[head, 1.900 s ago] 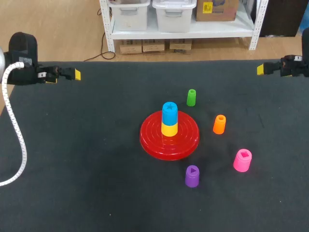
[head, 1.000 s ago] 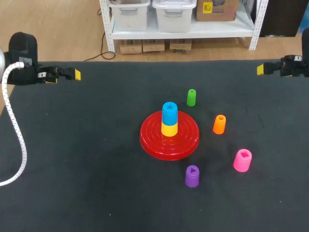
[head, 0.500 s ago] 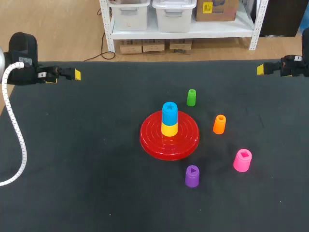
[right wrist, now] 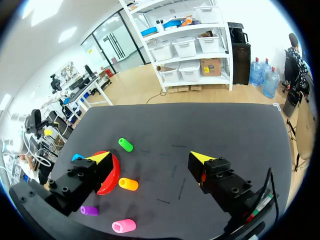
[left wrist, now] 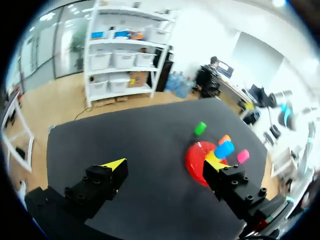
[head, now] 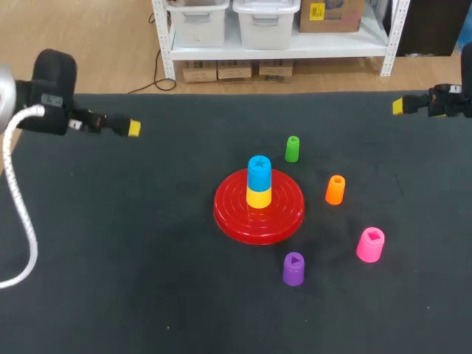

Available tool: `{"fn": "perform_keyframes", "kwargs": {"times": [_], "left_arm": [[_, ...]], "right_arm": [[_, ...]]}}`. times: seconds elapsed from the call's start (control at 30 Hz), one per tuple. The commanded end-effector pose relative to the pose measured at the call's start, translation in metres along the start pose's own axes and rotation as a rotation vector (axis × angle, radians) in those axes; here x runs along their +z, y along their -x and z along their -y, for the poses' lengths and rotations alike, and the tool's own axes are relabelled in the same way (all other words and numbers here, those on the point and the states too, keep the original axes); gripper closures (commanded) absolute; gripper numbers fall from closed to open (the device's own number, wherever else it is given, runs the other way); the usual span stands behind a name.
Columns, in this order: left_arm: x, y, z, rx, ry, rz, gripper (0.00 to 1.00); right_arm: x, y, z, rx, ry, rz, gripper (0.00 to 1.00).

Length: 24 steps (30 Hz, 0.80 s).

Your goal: Pick up and stack the cylinders on the red base in this order: pink,purple,orange,green

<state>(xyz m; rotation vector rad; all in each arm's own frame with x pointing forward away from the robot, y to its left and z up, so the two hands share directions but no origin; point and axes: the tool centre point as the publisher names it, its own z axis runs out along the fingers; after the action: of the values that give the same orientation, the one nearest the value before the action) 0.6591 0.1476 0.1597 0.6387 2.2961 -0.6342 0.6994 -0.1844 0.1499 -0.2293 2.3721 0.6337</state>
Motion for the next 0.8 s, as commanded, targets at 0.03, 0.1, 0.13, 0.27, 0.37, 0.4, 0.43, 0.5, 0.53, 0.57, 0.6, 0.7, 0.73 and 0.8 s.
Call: {"fn": "perform_keyframes", "kwargs": {"times": [0.03, 0.1, 0.13, 0.27, 0.37, 0.4, 0.43, 0.5, 0.53, 0.57, 0.6, 0.7, 0.73, 0.8], "left_arm": [[-0.035, -0.022, 0.020, 0.423, -0.335, 0.044, 0.00], [-0.041, -0.027, 0.032, 0.494, -0.404, 0.034, 0.00], [-0.042, -0.028, 0.036, 0.519, -0.426, 0.026, 0.00], [-0.045, -0.037, 0.044, 0.634, -0.472, -0.008, 0.00], [-0.045, -0.042, 0.040, 0.657, -0.472, -0.016, 0.00], [-0.047, -0.041, 0.040, 0.652, -0.471, -0.010, 0.00], [-0.048, -0.041, 0.040, 0.653, -0.467, -0.006, 0.00], [-0.049, -0.040, 0.039, 0.658, -0.463, -0.009, 0.00], [-0.050, -0.040, 0.039, 0.670, -0.458, -0.009, 0.00], [-0.050, -0.041, 0.039, 0.671, -0.459, -0.010, 0.00], [-0.051, -0.041, 0.039, 0.671, -0.460, -0.009, 0.00], [-0.053, -0.044, 0.036, 0.657, -0.450, -0.013, 0.00], [-0.054, -0.045, 0.035, 0.653, -0.446, -0.014, 0.00], [-0.054, -0.047, 0.032, 0.637, -0.435, -0.019, 0.00]], "right_arm": [[0.000, 0.000, 0.000, 0.000, 0.001, -0.001, 0.00], [0.000, 0.000, 0.000, 0.000, 0.001, -0.001, 0.00], [0.000, 0.000, 0.000, 0.000, 0.001, -0.001, 0.00], [0.000, 0.000, 0.000, 0.000, 0.001, -0.001, 0.00], [0.000, 0.000, 0.000, 0.000, 0.001, -0.001, 0.00], [0.000, 0.000, 0.000, 0.000, 0.001, -0.001, 0.00], [0.000, 0.000, 0.000, 0.000, 0.001, -0.001, 0.00], [0.000, 0.000, 0.000, 0.000, 0.001, -0.001, 0.00], [0.000, 0.000, 0.000, 0.000, 0.001, -0.001, 0.00], [0.000, 0.000, 0.000, 0.000, 0.001, -0.001, 0.00], [0.000, 0.000, 0.000, 0.000, 0.001, -0.001, 0.00], [0.000, 0.000, 0.000, 0.000, 0.001, -0.001, 0.00], [0.000, 0.000, 0.000, 0.000, 0.001, -0.001, 0.00], [0.000, 0.000, 0.000, 0.000, 0.001, -0.001, 0.00]]}}
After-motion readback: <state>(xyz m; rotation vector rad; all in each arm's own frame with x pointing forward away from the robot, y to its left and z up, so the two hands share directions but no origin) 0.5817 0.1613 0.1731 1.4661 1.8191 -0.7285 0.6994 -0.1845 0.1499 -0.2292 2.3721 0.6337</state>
